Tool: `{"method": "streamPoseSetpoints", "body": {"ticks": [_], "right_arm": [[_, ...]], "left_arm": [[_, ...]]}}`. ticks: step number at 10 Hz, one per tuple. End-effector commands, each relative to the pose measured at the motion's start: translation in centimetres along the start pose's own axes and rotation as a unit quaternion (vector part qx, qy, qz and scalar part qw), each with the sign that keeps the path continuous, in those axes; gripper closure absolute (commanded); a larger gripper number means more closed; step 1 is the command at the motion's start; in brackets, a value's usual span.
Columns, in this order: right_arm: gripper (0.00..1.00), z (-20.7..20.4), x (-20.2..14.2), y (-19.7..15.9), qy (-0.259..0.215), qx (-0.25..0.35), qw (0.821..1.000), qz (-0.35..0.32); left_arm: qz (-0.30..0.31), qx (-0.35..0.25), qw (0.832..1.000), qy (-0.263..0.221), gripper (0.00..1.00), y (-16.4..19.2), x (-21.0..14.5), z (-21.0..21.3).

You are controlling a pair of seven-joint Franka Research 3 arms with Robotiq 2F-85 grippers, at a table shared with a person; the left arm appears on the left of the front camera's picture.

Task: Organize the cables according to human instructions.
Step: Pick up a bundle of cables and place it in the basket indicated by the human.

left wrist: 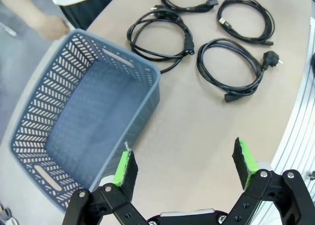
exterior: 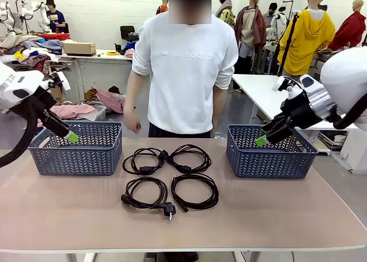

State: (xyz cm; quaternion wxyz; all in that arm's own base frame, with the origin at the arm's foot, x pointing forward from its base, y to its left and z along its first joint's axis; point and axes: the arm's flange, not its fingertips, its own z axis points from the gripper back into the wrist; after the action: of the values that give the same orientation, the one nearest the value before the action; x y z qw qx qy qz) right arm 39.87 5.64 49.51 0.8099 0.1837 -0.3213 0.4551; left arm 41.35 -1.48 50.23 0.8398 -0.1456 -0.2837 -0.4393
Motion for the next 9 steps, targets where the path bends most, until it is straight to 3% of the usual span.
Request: {"method": "streamPoseSetpoints", "body": {"ticks": [1, 9], "right_arm": [[0.00, -0.19, 0.05, -0.24, -0.013, 0.006, 1.000, 0.004], [0.00, -0.19, 0.05, -0.24, -0.013, 0.006, 1.000, 0.004]], "left_arm": [[0.001, -0.008, 1.000, -0.011, 0.00, 0.12, -0.11, 0.16], [0.001, -0.008, 1.000, -0.011, 0.00, 0.12, -0.11, 0.16]]}}
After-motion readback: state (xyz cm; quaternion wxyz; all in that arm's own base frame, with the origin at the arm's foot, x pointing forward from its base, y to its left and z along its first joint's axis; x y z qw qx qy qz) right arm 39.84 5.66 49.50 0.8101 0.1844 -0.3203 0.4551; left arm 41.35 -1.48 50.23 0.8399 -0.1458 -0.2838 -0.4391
